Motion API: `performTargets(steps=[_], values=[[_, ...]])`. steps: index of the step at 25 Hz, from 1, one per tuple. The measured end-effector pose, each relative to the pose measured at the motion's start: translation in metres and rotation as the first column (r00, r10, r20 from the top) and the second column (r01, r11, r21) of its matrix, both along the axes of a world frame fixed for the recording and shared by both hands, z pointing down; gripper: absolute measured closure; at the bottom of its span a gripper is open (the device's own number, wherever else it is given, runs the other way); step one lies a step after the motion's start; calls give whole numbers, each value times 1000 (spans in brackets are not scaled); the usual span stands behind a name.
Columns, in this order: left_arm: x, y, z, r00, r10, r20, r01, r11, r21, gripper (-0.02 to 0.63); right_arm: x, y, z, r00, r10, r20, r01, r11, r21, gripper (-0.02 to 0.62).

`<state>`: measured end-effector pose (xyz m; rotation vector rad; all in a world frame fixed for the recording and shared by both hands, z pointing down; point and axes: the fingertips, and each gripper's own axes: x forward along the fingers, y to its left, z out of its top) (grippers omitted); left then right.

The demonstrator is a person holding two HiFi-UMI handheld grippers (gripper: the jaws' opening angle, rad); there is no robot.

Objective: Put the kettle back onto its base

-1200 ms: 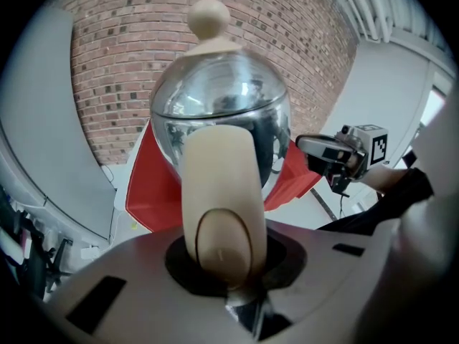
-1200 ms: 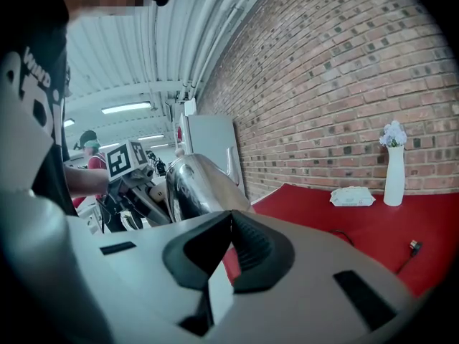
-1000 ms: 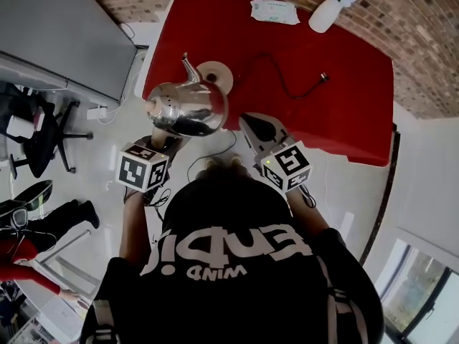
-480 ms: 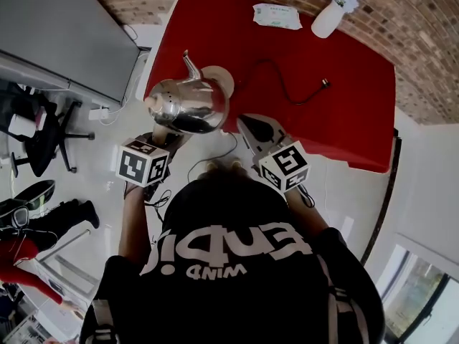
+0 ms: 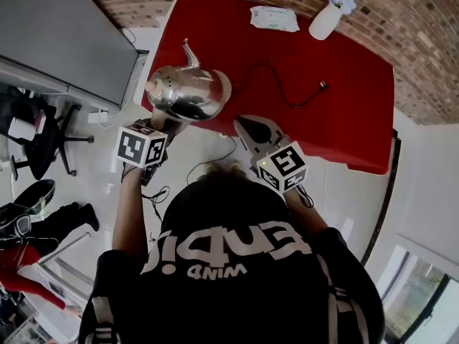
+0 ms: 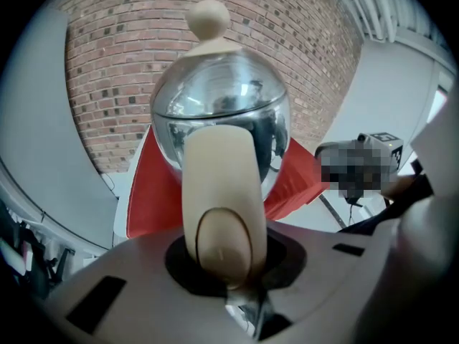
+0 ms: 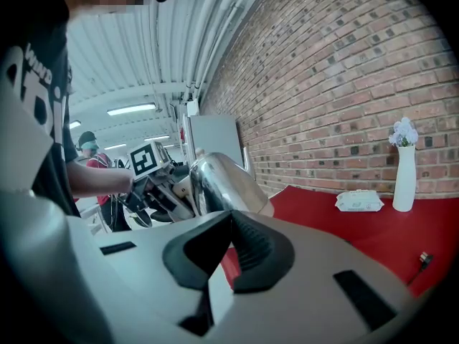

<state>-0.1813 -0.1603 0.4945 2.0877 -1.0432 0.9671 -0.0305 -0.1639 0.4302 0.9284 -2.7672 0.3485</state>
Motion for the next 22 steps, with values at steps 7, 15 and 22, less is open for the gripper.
performTargets(steps=[7, 15, 22], values=[[4, -36, 8, 1000, 24, 2, -24, 1000, -17, 552, 2, -3, 1, 1000, 0, 6, 1, 1000, -2, 572], [7, -60, 14, 998, 48, 34, -47, 998, -36, 552, 5, -8, -3, 1000, 3, 12, -3, 1000, -1, 573], [11, -66, 36, 996, 62, 67, -57, 996, -71, 552, 9, -12, -1, 1000, 7, 11, -7, 1000, -3, 572]])
